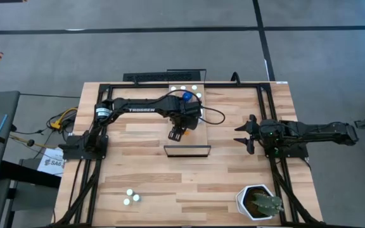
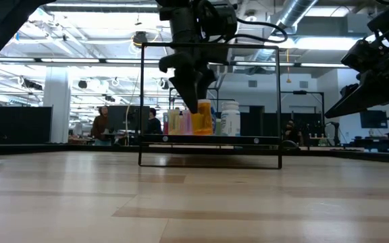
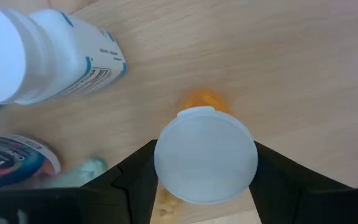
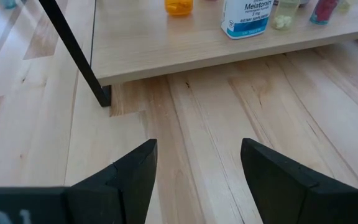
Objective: Pick and place medicine bottles onto shelf by color
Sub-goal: Put the big orange pill bottle on the shelf
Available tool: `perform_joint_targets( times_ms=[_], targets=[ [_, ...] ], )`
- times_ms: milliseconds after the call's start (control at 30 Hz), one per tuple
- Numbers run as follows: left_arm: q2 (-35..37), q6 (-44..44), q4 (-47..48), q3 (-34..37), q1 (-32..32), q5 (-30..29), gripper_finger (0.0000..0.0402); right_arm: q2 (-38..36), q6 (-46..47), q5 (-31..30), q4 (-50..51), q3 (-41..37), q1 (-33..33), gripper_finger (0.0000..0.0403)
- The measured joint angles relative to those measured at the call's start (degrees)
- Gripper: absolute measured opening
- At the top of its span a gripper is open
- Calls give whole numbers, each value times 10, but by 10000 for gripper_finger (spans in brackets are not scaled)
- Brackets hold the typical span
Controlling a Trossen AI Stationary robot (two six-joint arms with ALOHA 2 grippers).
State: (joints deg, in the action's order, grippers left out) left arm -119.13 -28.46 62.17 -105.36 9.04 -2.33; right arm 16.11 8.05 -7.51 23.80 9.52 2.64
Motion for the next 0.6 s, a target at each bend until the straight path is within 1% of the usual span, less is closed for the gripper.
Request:
perform_joint_targets(
  times_ms=[267, 600],
  targets=[
    [0, -51, -3, 0, 5, 0, 194, 0, 0, 0, 0, 0, 0, 255],
    [0, -73, -8, 0, 10, 2, 197, 0, 0, 0, 0, 0, 0, 255]
  ],
)
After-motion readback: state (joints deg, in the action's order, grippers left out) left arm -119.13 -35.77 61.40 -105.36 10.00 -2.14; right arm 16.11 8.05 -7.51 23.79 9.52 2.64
